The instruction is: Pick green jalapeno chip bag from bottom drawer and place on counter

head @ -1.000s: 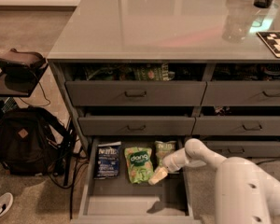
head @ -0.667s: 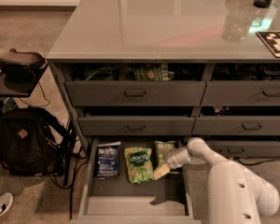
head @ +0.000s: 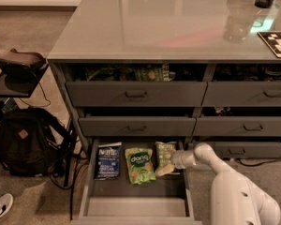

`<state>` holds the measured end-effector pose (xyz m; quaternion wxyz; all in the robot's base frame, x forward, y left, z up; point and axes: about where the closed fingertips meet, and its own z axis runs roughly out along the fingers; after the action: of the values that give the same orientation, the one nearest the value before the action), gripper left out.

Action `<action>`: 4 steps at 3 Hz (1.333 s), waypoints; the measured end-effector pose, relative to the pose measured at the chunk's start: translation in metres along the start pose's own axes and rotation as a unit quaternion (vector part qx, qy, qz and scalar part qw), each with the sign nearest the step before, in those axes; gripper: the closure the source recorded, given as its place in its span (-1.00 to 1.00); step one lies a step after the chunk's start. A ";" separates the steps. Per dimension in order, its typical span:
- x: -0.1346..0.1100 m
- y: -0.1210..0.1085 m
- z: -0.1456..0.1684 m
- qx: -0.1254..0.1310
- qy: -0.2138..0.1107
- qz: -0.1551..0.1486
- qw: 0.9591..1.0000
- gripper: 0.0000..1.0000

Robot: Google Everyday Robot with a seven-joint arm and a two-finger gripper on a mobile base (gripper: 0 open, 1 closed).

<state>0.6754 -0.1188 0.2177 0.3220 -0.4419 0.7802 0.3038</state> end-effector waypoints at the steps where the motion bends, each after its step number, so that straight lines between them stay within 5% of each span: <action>1: 0.005 -0.019 0.005 0.024 -0.002 0.018 1.000 -1.00; 4: 0.019 -0.050 0.008 0.060 0.028 0.049 0.997 -1.00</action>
Offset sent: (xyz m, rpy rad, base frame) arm 0.0540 -0.0347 -0.0263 -0.0789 0.0316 -0.1745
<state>0.7138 -0.1430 0.1888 0.3102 -0.3915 0.8265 0.2597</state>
